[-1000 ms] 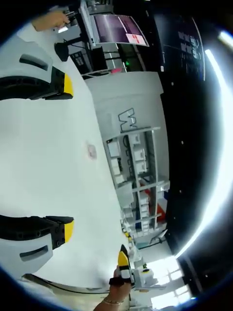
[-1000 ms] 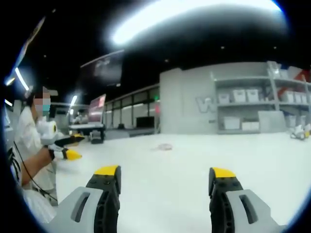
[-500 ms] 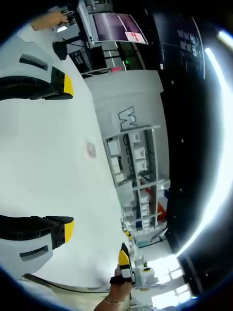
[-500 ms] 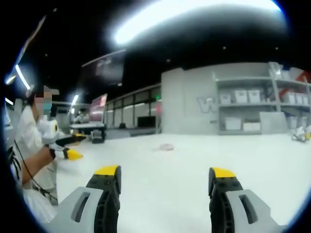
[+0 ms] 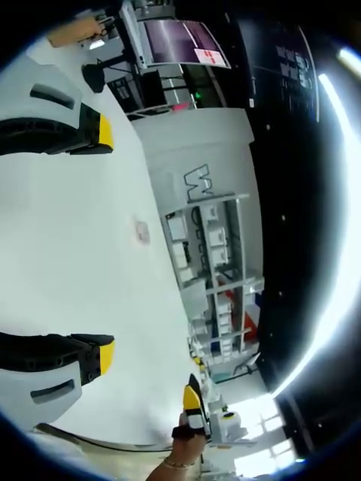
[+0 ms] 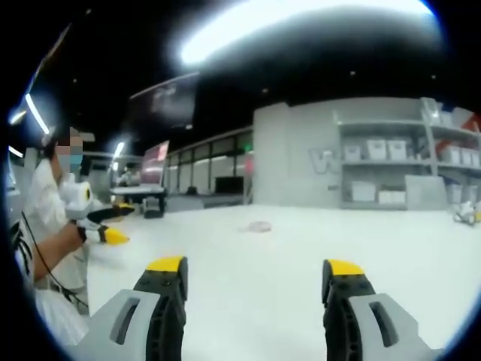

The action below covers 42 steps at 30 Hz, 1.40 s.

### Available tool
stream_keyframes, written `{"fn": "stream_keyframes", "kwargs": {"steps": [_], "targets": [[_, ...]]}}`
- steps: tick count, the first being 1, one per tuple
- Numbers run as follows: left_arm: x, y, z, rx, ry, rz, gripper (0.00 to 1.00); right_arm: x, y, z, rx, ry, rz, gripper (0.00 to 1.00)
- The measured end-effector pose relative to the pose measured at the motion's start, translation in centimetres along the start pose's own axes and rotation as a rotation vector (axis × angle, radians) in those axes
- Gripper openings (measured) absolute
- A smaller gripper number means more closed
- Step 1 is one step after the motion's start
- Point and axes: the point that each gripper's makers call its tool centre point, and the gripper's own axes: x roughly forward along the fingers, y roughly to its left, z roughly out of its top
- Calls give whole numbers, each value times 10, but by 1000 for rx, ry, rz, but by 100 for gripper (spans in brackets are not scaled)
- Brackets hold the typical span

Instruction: Open the resealable bag by pulling the two sides of the seal apart until the entire bag opening is separated and visibly accessible.

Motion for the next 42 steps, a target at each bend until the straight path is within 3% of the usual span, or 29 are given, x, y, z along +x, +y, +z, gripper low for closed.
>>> {"fn": "stream_keyframes", "kwargs": {"steps": [42], "targets": [[-2,0,-7,-21,4,3,97,13,3,-7,-50,37,24,68]]}}
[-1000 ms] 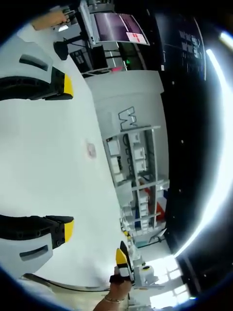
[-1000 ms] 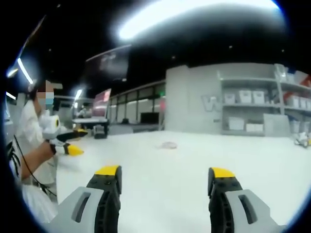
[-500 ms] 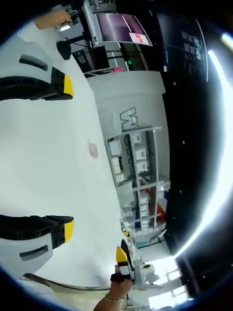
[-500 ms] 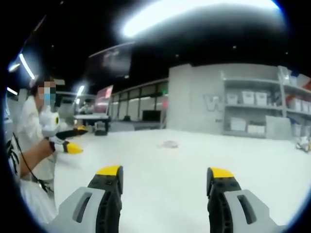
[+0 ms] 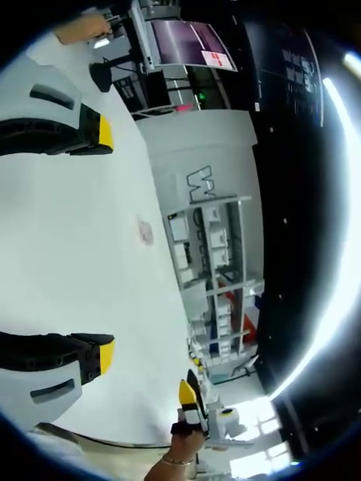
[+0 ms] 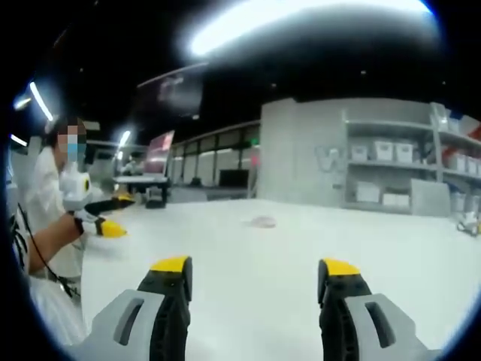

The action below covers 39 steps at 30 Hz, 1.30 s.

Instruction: Open the resealable bag by pulling the two sides of the seal apart until the entire bag opening is separated and visibly accessible.

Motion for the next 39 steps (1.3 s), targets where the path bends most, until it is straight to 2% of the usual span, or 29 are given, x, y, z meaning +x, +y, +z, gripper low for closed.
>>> {"fn": "stream_keyframes", "kwargs": {"steps": [21,28,39], "targets": [[-1,5,6,4,-14,10,97,12,-3,3,-27,13,-4,63],[-2,6,1,0,3,7,97,17,-1,3,-37,22,1,63],[1,5,7,1,-11,1,97,25,-1,12,-60,25,10,63]]}}
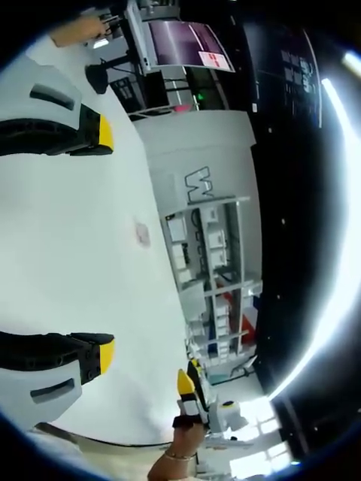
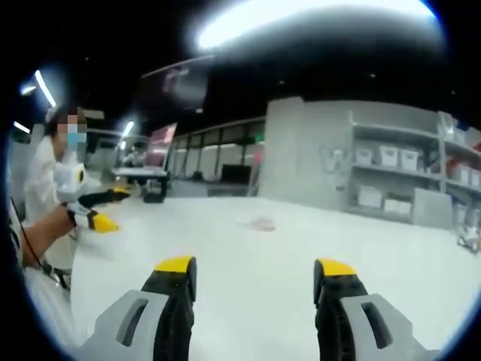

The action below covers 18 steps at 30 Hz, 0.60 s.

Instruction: Open the resealable bag by pulling the two sides of the seal apart until the entire bag opening is separated and visibly accessible.

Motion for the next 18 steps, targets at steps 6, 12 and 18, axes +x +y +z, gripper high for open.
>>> {"fn": "stream_keyframes", "kwargs": {"steps": [6,12,18], "targets": [[-1,1,2,2,-3,0,97,6,2,2,-15,11,10,63],[-3,3,3,3,-4,4,97,13,5,8,-24,17,30,62],[-3,2,6,4,-8,-2,97,22,9,11,-44,24,49,62]]}}
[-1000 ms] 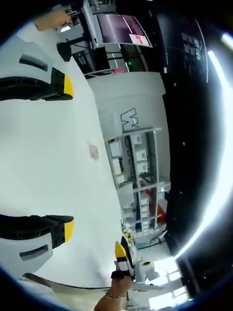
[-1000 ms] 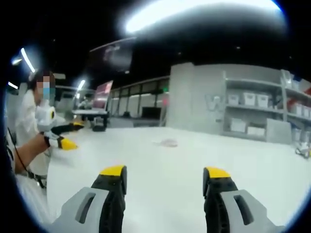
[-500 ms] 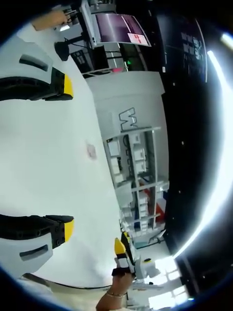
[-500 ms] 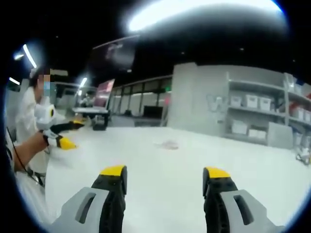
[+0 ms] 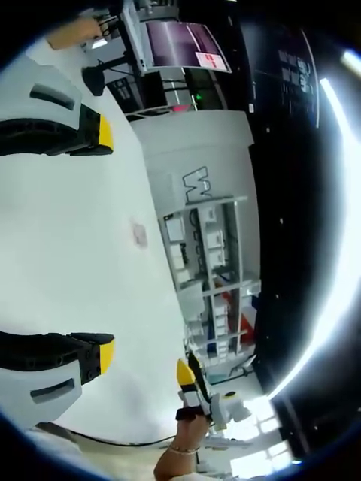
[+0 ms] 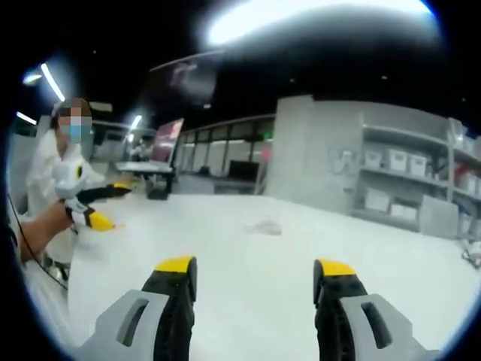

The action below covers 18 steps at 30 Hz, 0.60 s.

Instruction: Open the resealable bag by pulling the two sides of the seal apart until the entire bag opening is separated and visibly accessible.

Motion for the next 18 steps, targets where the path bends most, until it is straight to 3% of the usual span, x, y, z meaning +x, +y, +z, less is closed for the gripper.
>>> {"fn": "stream_keyframes", "kwargs": {"steps": [18], "targets": [[1,-4,0,5,6,-7,97,20,-13,0,-10,19,3,62]]}}
